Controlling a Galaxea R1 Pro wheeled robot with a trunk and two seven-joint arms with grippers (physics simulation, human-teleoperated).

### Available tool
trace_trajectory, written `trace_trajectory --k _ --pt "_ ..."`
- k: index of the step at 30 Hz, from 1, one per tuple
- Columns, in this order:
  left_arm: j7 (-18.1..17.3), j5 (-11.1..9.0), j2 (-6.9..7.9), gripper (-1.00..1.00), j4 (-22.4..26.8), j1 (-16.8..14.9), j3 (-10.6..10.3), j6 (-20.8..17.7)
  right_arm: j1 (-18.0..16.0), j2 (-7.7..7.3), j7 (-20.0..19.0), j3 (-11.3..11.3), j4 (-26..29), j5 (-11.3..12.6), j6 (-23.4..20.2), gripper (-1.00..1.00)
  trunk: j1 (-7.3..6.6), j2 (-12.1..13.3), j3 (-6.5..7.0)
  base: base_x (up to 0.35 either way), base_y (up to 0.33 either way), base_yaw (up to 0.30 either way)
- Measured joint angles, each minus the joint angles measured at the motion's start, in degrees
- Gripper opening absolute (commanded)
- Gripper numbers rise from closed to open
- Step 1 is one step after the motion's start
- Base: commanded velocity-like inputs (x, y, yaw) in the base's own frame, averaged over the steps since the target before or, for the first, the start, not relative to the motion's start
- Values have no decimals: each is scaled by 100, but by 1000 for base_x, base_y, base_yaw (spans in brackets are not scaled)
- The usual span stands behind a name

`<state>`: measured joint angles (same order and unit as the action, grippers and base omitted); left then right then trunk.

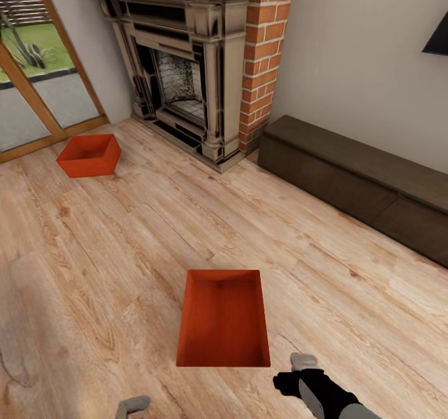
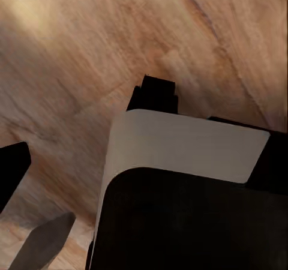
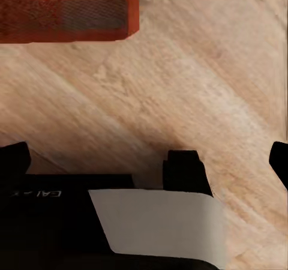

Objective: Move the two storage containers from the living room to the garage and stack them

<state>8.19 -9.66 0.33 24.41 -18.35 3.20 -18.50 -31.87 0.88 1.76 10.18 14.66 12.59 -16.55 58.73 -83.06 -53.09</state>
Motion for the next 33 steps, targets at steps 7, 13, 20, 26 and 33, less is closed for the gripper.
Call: trace_trajectory --k 7,13,20,26,33 --pt "62 -10 -152 100 -142 -1449 -25 -116 -1146 472 353 21 -67 46 26 100 0 0 0 0 0 0" --pt "133 92 -544 100 -315 -2520 -40 -54 -1532 560 500 1 -69 63 926 100 0 0 -1 0 0 0" --pt "298 102 -644 100 -576 -2576 -84 896 -1532 473 503 8 -537 52 1479 100 0 0 -2 0 0 0" --pt "330 149 -646 100 -732 -2577 -215 1026 -1529 459 507 9 -895 59 1989 100 0 0 -2 0 0 0" --pt "346 380 -640 100 -776 -2578 -454 1066 -1530 459 488 22 -1095 50 2105 100 0 0 -2 0 0 0"
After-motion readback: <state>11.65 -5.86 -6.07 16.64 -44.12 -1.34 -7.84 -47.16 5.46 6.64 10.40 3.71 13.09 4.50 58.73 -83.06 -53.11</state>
